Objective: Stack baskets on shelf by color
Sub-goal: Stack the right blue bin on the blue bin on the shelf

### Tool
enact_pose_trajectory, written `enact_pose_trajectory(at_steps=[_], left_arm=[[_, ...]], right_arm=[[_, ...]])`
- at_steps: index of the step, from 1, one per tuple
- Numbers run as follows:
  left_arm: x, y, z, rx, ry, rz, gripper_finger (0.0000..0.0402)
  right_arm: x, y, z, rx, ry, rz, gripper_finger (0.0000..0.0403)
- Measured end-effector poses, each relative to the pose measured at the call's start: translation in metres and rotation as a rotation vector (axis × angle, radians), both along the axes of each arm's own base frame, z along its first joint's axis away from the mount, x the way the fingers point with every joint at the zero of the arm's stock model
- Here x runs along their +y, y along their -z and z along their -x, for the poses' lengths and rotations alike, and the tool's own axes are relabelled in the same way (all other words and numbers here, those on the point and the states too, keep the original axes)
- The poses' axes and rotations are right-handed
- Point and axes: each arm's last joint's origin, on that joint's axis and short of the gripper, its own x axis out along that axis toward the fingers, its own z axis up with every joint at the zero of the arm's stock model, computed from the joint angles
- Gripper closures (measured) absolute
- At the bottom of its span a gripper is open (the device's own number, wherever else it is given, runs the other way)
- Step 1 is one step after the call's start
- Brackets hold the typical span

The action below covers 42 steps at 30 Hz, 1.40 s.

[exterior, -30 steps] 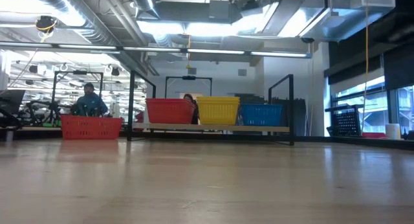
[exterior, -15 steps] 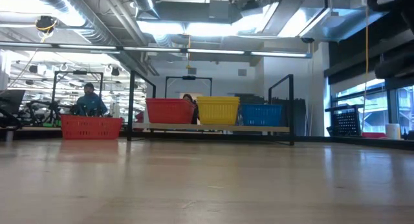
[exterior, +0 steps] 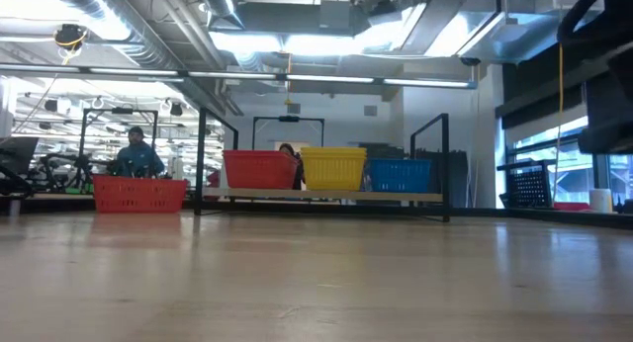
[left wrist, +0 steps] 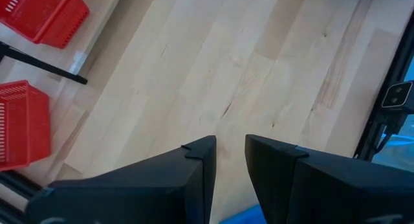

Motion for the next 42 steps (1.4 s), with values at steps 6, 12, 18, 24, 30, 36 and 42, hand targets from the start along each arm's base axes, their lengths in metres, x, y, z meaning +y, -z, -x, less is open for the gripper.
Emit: enact_pose_trajectory(at_steps=[6,12,18,24,30,36,42], left_arm=[[0.0,0.0,0.0,-0.001,0.0,0.001,0.0327],[0.0,0.0,0.0,-0.003,0.0,0.003,0.0327],[-0.001,0.0,-0.001,-0.006,0.001,0.006,0.0327],[-0.001,0.0,-0.001,-0.013,0.001,0.012,0.0327],[-0.004,-0.002,-0.004,-0.043,0.002,0.04,0.0327],[-0.007,-0.002,-0.002,-0.048,0.024,0.04,0.0328],[-0.005,-0.003,-0.003,-0.083,0.026,-0.019,0.0328]], right_arm=[[0.0,0.007,0.0,-0.019,0.086,-0.027,0.0322],[0.001,0.006,-0.002,-0.006,0.187,-0.051,0.0392],[-0.001,0.0,-0.011,0.013,0.368,-0.066,0.04],[-0.01,-0.029,-0.038,-0.034,0.698,-0.035,0.0401],[-0.031,-0.049,-0.062,-0.1,1.036,-0.01,0.0402],[-0.053,-0.084,-0.088,-0.194,0.983,-0.051,0.0403],[-0.082,-0.136,-0.093,-0.267,0.98,0.143,0.0403]])
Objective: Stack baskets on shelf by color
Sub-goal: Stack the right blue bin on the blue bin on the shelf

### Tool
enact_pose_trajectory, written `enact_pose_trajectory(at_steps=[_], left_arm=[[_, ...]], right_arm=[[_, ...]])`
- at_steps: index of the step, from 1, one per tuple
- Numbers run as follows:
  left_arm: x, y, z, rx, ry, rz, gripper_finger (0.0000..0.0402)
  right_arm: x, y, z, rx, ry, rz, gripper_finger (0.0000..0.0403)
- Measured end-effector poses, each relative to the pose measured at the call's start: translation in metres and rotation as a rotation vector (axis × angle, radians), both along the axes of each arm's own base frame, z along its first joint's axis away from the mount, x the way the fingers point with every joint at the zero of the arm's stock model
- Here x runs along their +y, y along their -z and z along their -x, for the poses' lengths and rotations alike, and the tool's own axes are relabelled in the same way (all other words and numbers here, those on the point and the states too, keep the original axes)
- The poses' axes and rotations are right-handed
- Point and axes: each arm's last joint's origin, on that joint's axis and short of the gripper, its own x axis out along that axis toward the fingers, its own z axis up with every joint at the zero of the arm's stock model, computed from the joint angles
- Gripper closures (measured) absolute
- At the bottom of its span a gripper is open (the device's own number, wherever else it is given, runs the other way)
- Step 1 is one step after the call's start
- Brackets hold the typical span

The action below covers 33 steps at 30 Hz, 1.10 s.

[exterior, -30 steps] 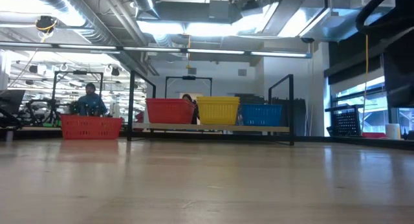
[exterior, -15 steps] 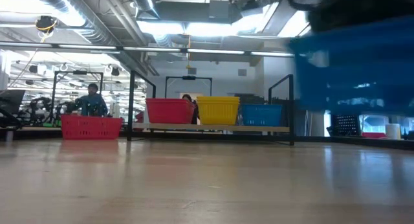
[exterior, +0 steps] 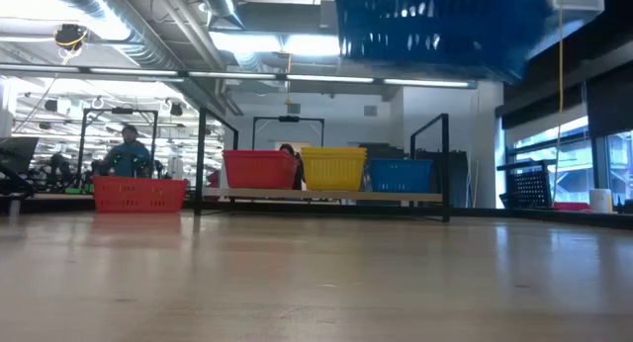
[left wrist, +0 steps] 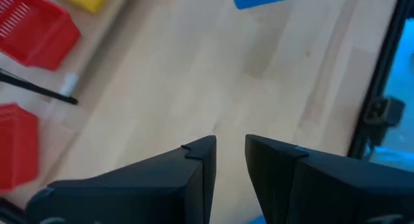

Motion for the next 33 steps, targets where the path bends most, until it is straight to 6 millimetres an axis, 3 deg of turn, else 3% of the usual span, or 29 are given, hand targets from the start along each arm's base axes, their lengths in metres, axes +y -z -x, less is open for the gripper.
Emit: enact_pose_trajectory(at_steps=[9,14,20,26,33], left_arm=[[0.008,-0.002,-0.006,-0.068,-0.044,-0.096,0.0328],[0.017,-0.003,-0.013,-0.075,-0.056,-0.157,0.0328],[0.03,-0.003,-0.021,-0.073,-0.105,-0.187,0.0328],[0.04,-0.003,-0.027,-0.042,-0.091,-0.237,0.0328],[0.053,-0.003,-0.035,-0.027,-0.124,-0.254,0.0328]], right_arm=[[-0.047,-0.069,0.001,-0.073,0.146,0.225,0.0403],[-0.088,-0.093,-0.001,-0.13,0.291,0.196,0.0403],[-0.16,-0.095,0.005,-0.095,0.385,0.067,0.0403],[-0.233,-0.097,0.024,-0.17,0.529,-0.053,0.0403],[-0.287,-0.084,0.036,-0.178,0.676,-0.085,0.0403]])
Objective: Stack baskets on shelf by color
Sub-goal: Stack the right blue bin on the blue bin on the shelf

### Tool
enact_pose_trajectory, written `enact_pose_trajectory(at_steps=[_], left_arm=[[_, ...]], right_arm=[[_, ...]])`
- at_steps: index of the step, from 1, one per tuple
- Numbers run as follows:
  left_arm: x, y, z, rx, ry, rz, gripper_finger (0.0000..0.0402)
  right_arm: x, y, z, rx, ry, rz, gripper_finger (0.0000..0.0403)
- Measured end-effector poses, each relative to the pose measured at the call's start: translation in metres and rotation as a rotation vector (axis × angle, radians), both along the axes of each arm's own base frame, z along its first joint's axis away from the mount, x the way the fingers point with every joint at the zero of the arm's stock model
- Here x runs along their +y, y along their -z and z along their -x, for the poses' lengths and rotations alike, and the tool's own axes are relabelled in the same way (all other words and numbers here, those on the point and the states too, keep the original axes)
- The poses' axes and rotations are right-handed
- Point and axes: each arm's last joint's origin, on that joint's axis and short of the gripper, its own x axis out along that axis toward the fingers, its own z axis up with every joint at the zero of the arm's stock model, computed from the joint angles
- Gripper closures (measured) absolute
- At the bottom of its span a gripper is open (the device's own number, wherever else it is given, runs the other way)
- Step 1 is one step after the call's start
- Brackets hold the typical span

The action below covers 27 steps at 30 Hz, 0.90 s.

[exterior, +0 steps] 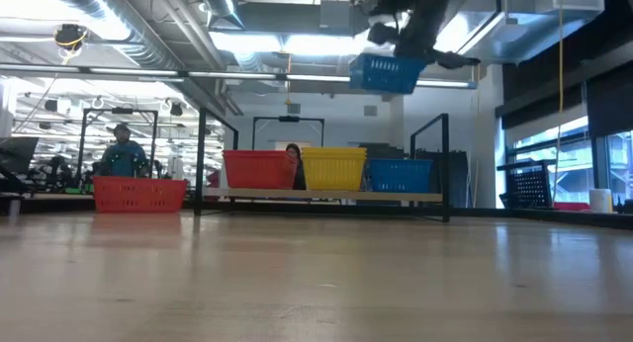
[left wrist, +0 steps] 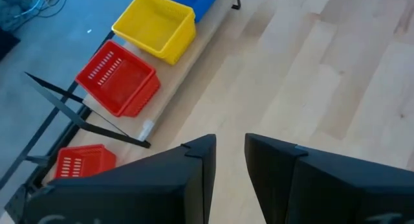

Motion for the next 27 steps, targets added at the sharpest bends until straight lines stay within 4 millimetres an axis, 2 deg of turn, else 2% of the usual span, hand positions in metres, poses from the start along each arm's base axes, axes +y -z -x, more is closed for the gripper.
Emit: enact_pose_trajectory(at_steps=[5,10,16,22,27], left_arm=[[0.005,0.0,-0.002,0.022,0.013,-0.027,0.0327],[0.007,0.0,-0.004,0.023,0.004,-0.027,0.0327],[0.007,0.0,-0.003,0.023,0.005,-0.027,0.0327],[0.007,0.0,-0.004,0.02,0.001,-0.033,0.0327],[0.01,0.0,-0.005,0.024,-0.005,-0.039,0.0327]], right_arm=[[-0.021,0.023,-0.013,0.021,0.012,-0.025,0.0403],[-0.033,0.049,-0.027,0.098,-0.037,-0.041,0.0403],[-0.047,0.069,-0.03,0.176,-0.018,-0.037,0.0403],[-0.049,0.075,-0.023,0.313,0.013,0.001,0.0403],[-0.049,0.076,-0.022,0.329,0.015,0.006,0.0403]])
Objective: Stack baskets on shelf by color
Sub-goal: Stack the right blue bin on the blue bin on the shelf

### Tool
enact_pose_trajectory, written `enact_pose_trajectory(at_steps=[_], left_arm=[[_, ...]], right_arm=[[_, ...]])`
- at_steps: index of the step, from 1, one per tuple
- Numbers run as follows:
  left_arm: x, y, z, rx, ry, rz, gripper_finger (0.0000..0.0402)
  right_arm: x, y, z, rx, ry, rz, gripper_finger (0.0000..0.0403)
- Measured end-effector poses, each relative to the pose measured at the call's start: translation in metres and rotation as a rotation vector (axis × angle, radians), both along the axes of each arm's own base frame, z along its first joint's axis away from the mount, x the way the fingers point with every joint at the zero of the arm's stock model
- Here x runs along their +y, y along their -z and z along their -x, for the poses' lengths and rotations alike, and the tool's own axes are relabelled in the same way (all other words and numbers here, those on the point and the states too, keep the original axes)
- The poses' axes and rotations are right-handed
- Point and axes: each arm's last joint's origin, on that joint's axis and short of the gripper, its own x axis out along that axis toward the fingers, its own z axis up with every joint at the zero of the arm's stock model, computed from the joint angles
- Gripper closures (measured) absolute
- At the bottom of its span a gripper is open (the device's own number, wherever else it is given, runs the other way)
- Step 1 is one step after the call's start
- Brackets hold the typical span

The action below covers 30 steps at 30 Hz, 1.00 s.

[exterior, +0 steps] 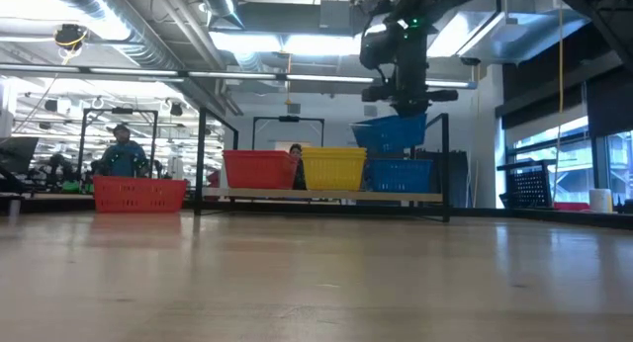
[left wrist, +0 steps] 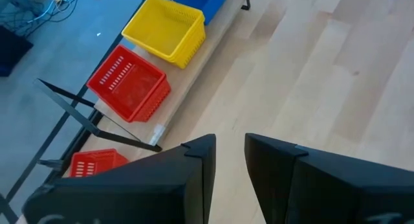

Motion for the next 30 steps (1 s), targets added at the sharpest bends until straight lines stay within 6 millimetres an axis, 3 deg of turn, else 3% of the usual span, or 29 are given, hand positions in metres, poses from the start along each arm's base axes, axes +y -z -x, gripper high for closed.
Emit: enact_pose_trajectory(at_steps=[13,24,30], left_arm=[[0.001,0.0,0.0,0.008,0.008,-0.008,0.0327],[0.001,0.0,0.0,0.011,0.009,-0.01,0.0327],[0.001,0.0,0.0,0.011,0.008,-0.01,0.0327]], right_arm=[[0.004,0.036,0.0,-0.014,-0.011,-0.106,0.0403],[0.002,0.037,-0.003,-0.047,0.036,-0.075,0.0351],[0.007,0.037,-0.006,-0.047,0.03,-0.081,0.0344]])
